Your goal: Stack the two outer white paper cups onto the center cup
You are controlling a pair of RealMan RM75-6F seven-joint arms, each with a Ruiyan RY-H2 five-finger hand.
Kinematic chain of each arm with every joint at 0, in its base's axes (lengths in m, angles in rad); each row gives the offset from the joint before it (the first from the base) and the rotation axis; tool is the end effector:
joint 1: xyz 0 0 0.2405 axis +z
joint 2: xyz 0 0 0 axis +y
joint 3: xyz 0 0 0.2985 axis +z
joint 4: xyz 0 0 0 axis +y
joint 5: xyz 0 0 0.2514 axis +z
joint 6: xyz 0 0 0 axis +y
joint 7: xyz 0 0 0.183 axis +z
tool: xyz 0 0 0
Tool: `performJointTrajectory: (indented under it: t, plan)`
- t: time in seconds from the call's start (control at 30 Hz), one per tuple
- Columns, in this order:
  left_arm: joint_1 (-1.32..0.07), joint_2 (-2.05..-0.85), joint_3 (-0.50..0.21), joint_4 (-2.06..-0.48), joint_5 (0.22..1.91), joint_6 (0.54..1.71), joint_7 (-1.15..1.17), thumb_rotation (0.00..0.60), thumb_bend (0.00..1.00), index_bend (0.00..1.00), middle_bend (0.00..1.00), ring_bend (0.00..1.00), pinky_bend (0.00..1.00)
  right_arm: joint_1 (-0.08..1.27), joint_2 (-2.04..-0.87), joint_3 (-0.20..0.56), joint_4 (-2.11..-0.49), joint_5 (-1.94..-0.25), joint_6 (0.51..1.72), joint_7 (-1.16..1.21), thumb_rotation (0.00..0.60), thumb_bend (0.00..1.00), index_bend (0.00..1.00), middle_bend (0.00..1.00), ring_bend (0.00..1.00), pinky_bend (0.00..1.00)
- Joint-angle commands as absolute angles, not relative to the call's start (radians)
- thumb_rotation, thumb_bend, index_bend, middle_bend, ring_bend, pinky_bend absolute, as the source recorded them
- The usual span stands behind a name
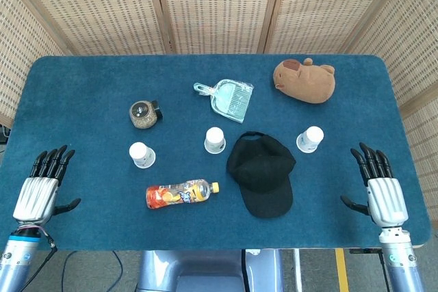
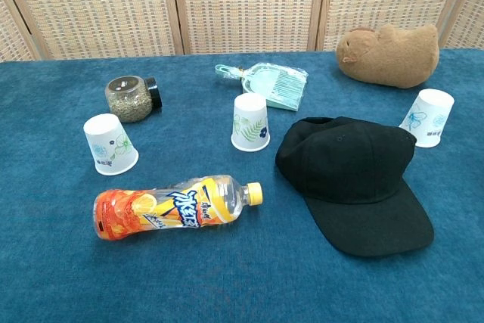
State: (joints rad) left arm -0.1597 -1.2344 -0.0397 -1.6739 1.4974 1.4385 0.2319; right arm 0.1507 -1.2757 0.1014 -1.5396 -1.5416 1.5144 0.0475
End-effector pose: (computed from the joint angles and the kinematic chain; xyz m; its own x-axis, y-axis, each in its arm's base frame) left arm -0.3210 0.2459 0.0810 0.4498 0.0347 0.8925 0.8903 -0.0967 -0.4449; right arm -0.3333 -0.2612 0.1001 0.2632 0.0869 0.9608 -0.9554 -0.1147 0.2721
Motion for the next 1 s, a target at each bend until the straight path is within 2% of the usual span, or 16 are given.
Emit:
performJointTrajectory:
  t: [0.03,0.17,0.8,1.0]
  plan:
    - [-0.161,-1.231,-0.040,-1.675,1.495,1.437,0.231,0.600,0.02,0.00,0.00,0.00,0.00,0.150,-1.273,0.103,-1.539,-1.538,1.514,0.051,0.600,0.11,0.13,0.00,0.00,0.00]
    - [-0.159,-1.223,-0.038,-1.684,1.498,1.438,0.237,0.600,0.03,0.00,0.00,0.00,0.00,0.154,-1.266,0.099,-1.533,-1.530,1.493,0.050,0.600,0.12,0.18,0.00,0.00,0.00]
    - [-0.154,-1.217,-0.032,-1.686,1.521,1.455,0.226,0.600,0.03,0.00,0.00,0.00,0.00,0.161,-1.272,0.103,-1.540,-1.543,1.500,0.046,0.600,0.14,0.20,0.00,0.00,0.00]
    - [-0.158,-1.221,-0.036,-1.680,1.516,1.450,0.229,0.600,0.03,0.00,0.00,0.00,0.00,0.255,-1.244,0.161,-1.567,-1.495,1.371,0.026,0.600,0.17,0.23,0.00,0.00,0.00]
